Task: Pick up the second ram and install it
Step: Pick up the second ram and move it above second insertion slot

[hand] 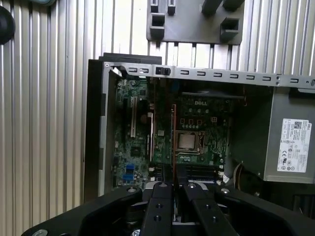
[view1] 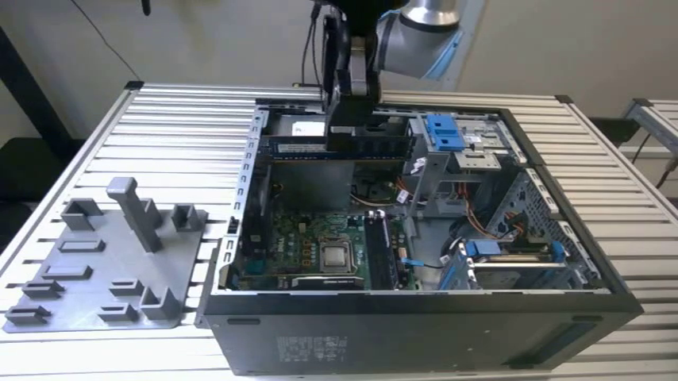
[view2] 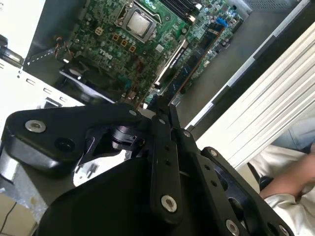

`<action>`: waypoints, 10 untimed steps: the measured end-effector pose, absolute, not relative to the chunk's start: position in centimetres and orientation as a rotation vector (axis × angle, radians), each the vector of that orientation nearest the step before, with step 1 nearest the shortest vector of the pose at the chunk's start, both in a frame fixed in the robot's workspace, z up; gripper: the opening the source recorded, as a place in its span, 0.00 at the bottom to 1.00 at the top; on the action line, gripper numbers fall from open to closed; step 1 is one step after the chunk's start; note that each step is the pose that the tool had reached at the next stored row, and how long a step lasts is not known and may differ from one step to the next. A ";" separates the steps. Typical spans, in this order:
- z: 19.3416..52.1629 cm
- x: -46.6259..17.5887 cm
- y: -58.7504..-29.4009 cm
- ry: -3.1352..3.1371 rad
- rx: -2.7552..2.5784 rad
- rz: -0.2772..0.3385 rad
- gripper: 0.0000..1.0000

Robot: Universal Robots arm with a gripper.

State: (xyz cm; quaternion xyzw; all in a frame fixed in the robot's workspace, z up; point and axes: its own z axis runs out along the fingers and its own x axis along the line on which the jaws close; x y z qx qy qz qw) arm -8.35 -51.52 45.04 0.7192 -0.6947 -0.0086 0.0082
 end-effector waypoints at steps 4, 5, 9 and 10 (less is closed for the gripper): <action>45.0 -7.7 -51.5 -2.171 2.248 -0.027 0.14; 45.0 -7.5 -51.5 -2.171 2.248 -0.027 0.14; 45.0 -6.5 -51.6 -2.171 2.248 -0.027 0.14; 45.0 -6.2 -51.6 -2.171 2.248 -0.027 0.14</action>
